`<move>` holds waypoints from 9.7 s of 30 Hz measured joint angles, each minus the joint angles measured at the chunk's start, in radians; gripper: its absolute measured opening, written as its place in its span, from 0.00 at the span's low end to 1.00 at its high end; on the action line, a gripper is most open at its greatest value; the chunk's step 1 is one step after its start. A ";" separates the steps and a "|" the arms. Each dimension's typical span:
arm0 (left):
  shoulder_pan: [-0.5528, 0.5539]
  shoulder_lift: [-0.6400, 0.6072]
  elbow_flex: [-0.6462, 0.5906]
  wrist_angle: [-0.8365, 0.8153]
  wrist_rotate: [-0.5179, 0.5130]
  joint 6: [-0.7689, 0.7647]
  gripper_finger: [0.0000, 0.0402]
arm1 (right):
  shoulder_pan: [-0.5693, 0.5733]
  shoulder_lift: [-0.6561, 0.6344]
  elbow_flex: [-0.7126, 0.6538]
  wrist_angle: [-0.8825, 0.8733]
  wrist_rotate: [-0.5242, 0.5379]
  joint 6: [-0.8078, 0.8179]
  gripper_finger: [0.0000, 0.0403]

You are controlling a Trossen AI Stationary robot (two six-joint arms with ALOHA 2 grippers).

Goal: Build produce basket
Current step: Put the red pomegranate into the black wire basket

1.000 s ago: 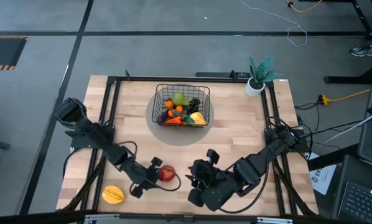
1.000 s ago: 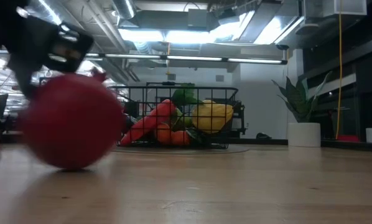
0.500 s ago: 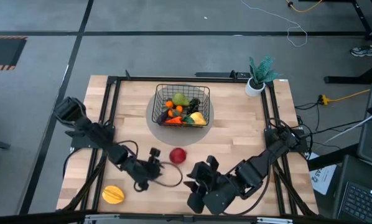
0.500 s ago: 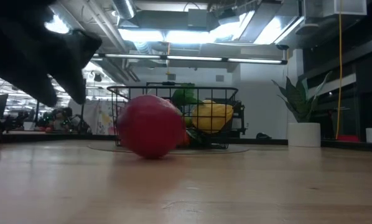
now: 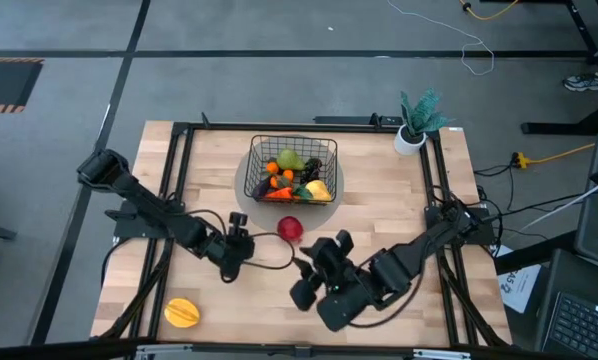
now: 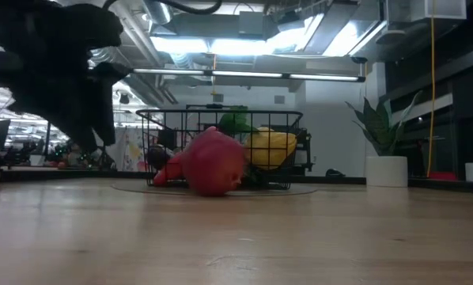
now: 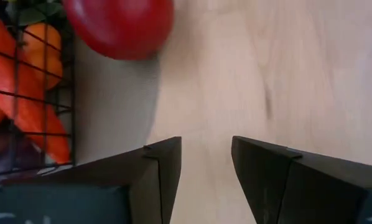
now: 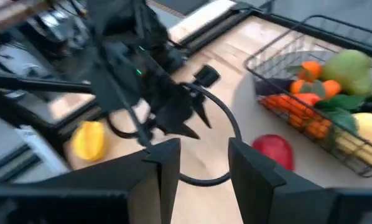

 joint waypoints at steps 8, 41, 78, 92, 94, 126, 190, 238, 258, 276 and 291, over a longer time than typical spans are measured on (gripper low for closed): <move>0.082 -0.004 0.000 -0.018 0.012 -0.032 0.33 | -0.062 0.050 0.000 -0.057 -0.107 0.004 0.31; 0.126 -0.240 0.000 -0.334 -0.002 -0.081 0.33 | -0.136 0.096 0.000 -0.393 -0.207 0.234 0.31; 0.126 -0.365 0.000 -0.453 -0.051 -0.119 0.33 | -0.146 0.096 0.000 -0.388 -0.226 0.213 0.31; 0.126 -0.364 0.000 -0.476 -0.052 -0.121 0.33 | -0.146 0.211 -0.001 -0.383 -0.224 0.080 0.31; 0.126 -0.364 0.000 -0.476 -0.052 -0.121 0.33 | -0.147 0.240 -0.001 -0.383 -0.224 0.077 0.31; 0.127 -0.364 0.000 -0.474 -0.053 -0.119 0.33 | -0.260 0.330 -0.001 -0.262 -0.455 0.135 0.31; 0.127 -0.364 0.000 -0.473 -0.048 -0.171 0.33 | -0.349 0.465 -0.001 -0.105 -0.404 0.161 0.31; 0.127 -0.364 0.000 -0.466 -0.049 -0.171 0.33 | -0.398 0.464 0.082 -0.176 -0.531 0.081 0.31; 0.127 -0.364 0.000 -0.466 -0.049 -0.171 0.33 | -0.408 0.464 0.081 -0.134 -0.506 0.082 0.20; 0.125 -0.379 0.000 -0.478 -0.041 -0.171 0.33 | -0.370 0.464 0.081 -0.127 -0.522 0.086 0.00; 0.117 -0.679 0.000 -0.535 -0.041 -0.226 0.33 | -0.320 0.457 0.087 -0.104 -0.477 0.106 0.00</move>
